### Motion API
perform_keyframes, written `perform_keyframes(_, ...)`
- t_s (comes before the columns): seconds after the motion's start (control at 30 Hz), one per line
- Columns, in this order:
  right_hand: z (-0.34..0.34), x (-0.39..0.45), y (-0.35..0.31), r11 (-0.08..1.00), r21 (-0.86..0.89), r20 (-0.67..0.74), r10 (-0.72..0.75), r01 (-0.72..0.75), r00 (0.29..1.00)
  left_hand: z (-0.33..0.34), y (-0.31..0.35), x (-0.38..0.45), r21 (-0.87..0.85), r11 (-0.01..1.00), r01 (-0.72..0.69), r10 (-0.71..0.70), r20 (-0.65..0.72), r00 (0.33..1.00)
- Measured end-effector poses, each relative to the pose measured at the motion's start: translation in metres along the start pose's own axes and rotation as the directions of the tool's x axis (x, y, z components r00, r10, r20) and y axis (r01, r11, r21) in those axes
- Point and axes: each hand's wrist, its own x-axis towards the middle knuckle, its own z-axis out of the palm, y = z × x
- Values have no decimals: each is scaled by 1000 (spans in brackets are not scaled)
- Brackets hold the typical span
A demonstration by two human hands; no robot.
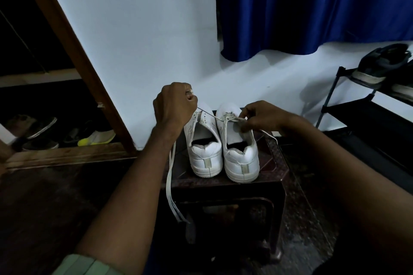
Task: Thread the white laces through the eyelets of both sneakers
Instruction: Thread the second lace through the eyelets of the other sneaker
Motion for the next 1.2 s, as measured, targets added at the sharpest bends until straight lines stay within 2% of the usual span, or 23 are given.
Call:
perform_keyframes(0.2, -11, -10, -4, 981, 184, 65, 45, -56, 997, 9, -11, 0, 102, 995, 14, -21, 71, 997)
perform_keyframes(0.27, -17, -12, -6, 976, 208, -25, 67, -60, 997, 14, -13, 0, 158, 987, -8, -12, 125, 992)
perform_keyframes(0.37, -27, -14, -11, 937, 348, -173, 35, 28, 984, 22, -17, -4, 230, 973, -15, -29, 188, 982)
perform_keyframes(0.43, -35, -16, -17, 860, 496, -224, -8, 121, 975, 26, -16, -6, 139, 990, -15, -11, 183, 983)
perform_keyframes(0.5, -39, -18, -23, 755, 625, -249, -49, 199, 967, 26, -7, -7, -98, 994, -54, 69, 160, 985)
perform_keyframes(0.57, -39, -19, -31, 694, 670, -260, -109, 261, 959, 22, 12, -7, -416, 908, -50, 148, 208, 967)
perform_keyframes(0.63, -36, -20, -38, 691, 660, -244, -175, 295, 954, 17, 38, -11, -659, 748, 77, 225, 361, 905)
perform_keyframes(0.73, -31, -24, -46, 715, 639, -161, -236, 284, 958, 14, 61, -19, -783, 567, 256, 293, 482, 825)
perform_keyframes(0.8, -32, -27, -49, 726, 634, -136, -235, 267, 963, 14, 64, -20, -798, 525, 296, 272, 487, 830)
perform_keyframes(0.83, -33, -27, -50, 725, 639, -143, -217, 258, 966, 14, 63, -19, -799, 513, 314, 225, 478, 849)
perform_keyframes(0.9, -38, -27, -48, 707, 667, -168, -161, 233, 972, 14, 58, -13, -810, 431, 398, 42, 459, 888)
perform_keyframes(0.97, -43, -24, -43, 643, 740, -164, -113, 199, 980, 18, 45, -5, -797, 339, 500, -175, 469, 866)
perform_keyframes(1.0, -44, -23, -40, 575, 798, -150, -101, 181, 983, 21, 38, -2, -763, 374, 528, -243, 469, 849)
perform_keyframes(1.07, -44, -18, -37, 352, 924, -122, -103, 151, 987, 27, 26, -3, -586, 620, 522, -285, 452, 846)
perform_keyframes(1.1, -42, -15, -37, 222, 965, -120, -104, 141, 987, 28, 24, -8, -483, 738, 470, -272, 425, 864)
perform_keyframes(1.17, -36, -7, -39, 21, 990, -138, -61, 140, 989, 27, 31, -14, -461, 842, 279, -134, 321, 938)
perform_keyframes(1.2, -32, -3, -41, -48, 987, -153, -19, 152, 988, 25, 36, -16, -525, 833, 174, -18, 289, 957)
